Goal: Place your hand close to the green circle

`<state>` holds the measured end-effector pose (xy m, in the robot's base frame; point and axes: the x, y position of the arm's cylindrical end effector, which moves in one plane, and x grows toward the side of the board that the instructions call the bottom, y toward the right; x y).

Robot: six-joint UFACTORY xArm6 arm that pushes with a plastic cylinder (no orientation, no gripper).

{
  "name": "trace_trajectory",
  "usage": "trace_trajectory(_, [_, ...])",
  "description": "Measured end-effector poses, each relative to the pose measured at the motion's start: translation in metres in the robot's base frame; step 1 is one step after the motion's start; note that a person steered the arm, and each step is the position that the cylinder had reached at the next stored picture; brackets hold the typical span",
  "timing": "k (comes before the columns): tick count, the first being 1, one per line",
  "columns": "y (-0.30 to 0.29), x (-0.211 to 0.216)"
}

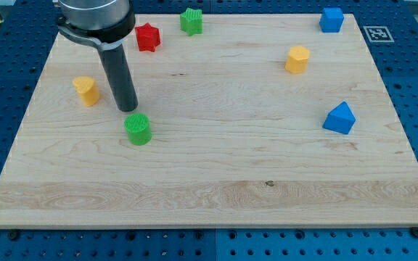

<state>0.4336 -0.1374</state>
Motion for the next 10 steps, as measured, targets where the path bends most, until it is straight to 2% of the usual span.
trace_trajectory(5, [-0.017,0.003])
trace_trajectory(6, [-0.017,0.024])
trace_trajectory(10, [-0.015,0.031])
